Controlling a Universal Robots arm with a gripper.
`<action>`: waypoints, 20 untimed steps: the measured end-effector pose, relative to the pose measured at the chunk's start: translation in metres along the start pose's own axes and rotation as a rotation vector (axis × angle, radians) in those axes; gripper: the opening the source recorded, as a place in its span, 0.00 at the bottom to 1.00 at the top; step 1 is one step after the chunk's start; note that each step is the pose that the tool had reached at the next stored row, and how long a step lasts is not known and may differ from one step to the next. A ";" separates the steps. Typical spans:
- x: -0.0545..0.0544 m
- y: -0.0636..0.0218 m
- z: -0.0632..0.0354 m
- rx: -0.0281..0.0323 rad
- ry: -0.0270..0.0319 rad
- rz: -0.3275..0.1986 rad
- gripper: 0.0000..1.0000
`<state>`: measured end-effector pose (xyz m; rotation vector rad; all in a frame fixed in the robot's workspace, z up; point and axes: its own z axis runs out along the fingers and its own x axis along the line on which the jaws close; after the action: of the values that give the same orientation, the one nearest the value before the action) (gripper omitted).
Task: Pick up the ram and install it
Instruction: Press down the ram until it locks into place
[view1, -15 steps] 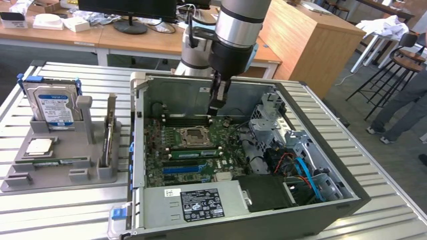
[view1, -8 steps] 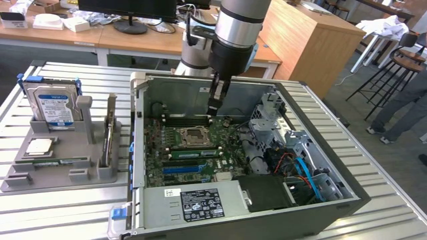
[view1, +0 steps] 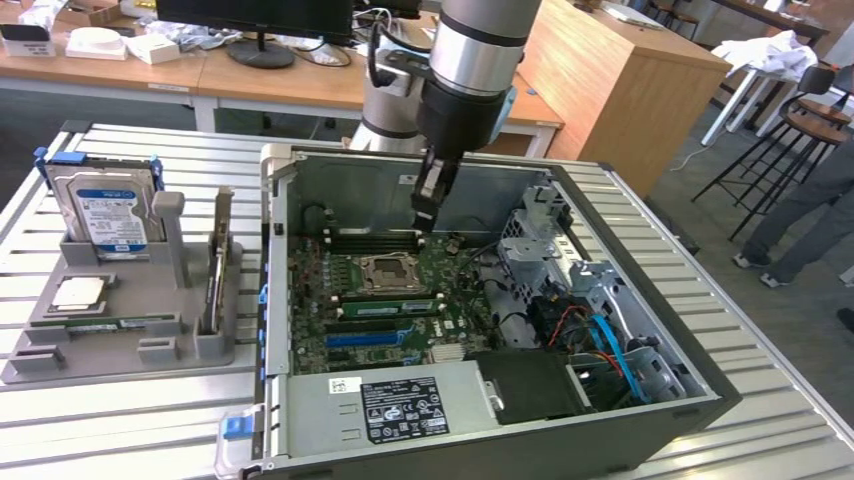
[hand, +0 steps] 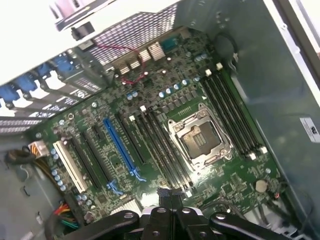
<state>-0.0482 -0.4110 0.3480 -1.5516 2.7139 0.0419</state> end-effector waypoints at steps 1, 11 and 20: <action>0.000 0.0001 0.0000 0.0004 -0.0002 0.014 0.10; 0.000 0.0004 0.0002 0.0039 -0.0022 0.146 0.10; 0.000 0.0006 0.0004 0.0074 -0.0043 0.279 0.10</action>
<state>-0.0489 -0.4110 0.3476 -1.1571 2.9004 0.0380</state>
